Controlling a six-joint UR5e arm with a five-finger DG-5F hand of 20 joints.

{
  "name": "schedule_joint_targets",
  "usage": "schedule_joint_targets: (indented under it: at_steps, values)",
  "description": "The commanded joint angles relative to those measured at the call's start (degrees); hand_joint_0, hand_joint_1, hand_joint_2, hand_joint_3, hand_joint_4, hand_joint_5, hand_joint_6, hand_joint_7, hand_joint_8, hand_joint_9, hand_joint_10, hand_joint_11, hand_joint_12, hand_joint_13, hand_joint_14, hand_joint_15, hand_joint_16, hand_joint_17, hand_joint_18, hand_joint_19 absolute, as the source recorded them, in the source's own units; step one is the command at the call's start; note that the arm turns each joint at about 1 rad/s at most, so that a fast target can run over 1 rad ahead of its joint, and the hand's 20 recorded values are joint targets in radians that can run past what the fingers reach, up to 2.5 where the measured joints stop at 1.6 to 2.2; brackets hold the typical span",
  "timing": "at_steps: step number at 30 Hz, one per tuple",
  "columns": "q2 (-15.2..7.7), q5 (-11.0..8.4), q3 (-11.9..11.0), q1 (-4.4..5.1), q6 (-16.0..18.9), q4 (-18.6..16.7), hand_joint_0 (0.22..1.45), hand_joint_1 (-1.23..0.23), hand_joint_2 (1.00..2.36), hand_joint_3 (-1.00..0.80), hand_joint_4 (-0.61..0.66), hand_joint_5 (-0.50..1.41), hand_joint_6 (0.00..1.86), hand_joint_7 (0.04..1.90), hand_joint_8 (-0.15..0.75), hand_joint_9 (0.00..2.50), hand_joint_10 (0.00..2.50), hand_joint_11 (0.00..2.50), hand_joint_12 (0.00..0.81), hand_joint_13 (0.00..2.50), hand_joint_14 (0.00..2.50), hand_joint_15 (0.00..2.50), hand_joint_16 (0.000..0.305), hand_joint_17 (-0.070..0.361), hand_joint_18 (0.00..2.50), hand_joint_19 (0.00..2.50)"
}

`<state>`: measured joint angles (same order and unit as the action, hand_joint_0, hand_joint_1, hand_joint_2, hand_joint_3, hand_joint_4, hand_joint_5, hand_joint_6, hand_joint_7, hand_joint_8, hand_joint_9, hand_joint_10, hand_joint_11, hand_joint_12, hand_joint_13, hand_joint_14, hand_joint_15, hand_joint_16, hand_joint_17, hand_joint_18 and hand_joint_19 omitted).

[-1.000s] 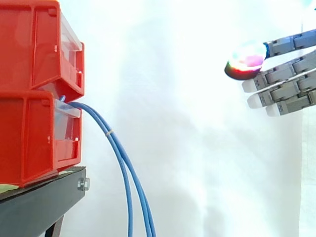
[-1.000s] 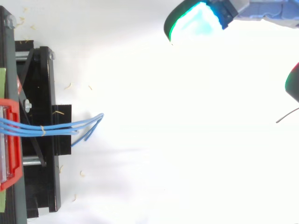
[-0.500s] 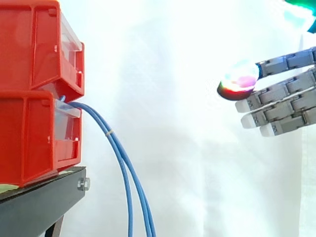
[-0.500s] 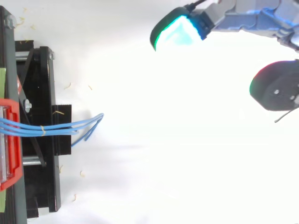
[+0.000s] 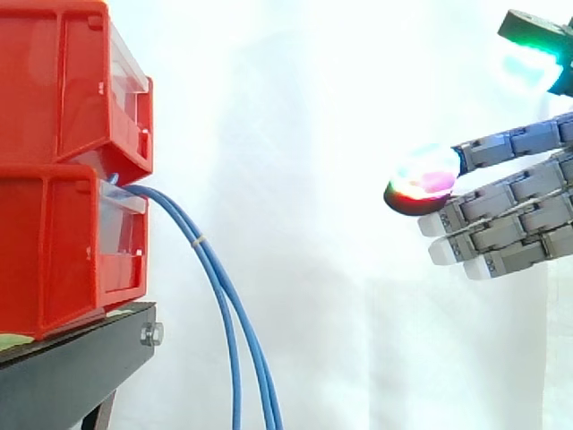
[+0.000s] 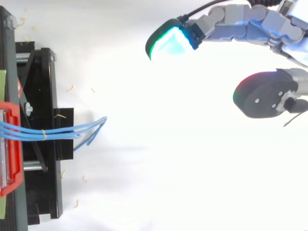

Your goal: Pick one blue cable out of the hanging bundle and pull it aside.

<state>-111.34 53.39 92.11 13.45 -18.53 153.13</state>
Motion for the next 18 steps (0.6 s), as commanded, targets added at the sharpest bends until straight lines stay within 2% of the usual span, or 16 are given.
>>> schedule_joint_targets:
  at_steps: [1,10,18]
  values:
    - [-0.3,0.14,0.0,0.0,0.3,0.2,0.45,-0.45,1.0,-0.5,0.21,-0.21,0.5,0.68,0.301,0.48,0.0,0.0,0.386,0.32,0.0,0.15,0.064,0.145,0.21,0.23]
    - [-0.2,0.23,0.0,0.09,0.3,0.1,0.45,-0.45,1.0,-0.5,0.23,-0.2,0.5,0.68,0.31,0.53,0.0,0.02,0.385,0.34,0.0,0.16,0.064,0.143,0.22,0.23]
    - [-0.2,0.32,0.0,0.53,0.1,-0.1,0.45,-0.45,1.0,-0.5,0.24,-0.2,0.5,0.68,0.31,0.54,0.0,0.03,0.382,0.34,0.0,0.16,0.063,0.142,0.23,0.23]
